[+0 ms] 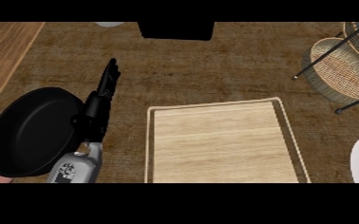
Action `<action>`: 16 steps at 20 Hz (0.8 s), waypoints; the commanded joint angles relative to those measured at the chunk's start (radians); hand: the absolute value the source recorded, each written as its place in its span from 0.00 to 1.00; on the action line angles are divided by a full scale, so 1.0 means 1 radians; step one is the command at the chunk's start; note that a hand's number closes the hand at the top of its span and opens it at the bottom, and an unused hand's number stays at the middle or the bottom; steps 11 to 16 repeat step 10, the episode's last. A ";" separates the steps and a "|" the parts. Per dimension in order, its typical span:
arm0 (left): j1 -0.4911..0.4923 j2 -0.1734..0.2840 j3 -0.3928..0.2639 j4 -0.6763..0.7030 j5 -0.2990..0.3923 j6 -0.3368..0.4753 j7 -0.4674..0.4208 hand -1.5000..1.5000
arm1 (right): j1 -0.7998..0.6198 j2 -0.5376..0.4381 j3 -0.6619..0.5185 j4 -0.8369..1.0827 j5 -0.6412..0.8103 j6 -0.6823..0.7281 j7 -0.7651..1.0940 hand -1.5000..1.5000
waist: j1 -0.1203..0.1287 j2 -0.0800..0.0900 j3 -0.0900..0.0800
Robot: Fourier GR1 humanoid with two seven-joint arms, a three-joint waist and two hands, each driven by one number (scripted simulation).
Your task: Pick the squash from the tray and place it in the tiered basket
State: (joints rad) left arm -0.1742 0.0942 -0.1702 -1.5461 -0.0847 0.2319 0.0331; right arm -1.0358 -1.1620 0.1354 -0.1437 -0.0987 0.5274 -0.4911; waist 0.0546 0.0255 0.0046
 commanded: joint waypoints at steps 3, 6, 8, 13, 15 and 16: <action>-0.005 -0.011 -0.008 0.003 -0.005 0.002 -0.004 0.50 | 0.047 -0.081 -0.078 0.123 -0.069 0.138 -0.012 0.00 | -0.009 0.005 0.006; -0.010 -0.009 0.003 -0.008 -0.012 0.019 0.006 0.50 | 0.098 -0.116 -0.071 0.123 -0.061 0.160 -0.045 0.00 | -0.012 0.011 0.011; 0.001 -0.003 0.014 0.006 0.004 0.006 0.001 0.50 | 0.109 -0.137 -0.089 0.122 -0.079 0.187 -0.058 0.00 | -0.021 0.012 0.013; 0.008 -0.002 0.007 -0.003 -0.001 0.004 -0.014 0.50 | 0.140 -0.133 -0.097 0.126 -0.088 0.210 -0.069 0.00 | -0.027 0.010 0.015; 0.008 -0.002 0.007 -0.003 -0.001 0.004 -0.014 0.50 | 0.140 -0.133 -0.097 0.126 -0.088 0.210 -0.069 0.00 | -0.027 0.010 0.015; 0.008 -0.002 0.007 -0.003 -0.001 0.004 -0.014 0.50 | 0.140 -0.133 -0.097 0.126 -0.088 0.210 -0.069 0.00 | -0.027 0.010 0.015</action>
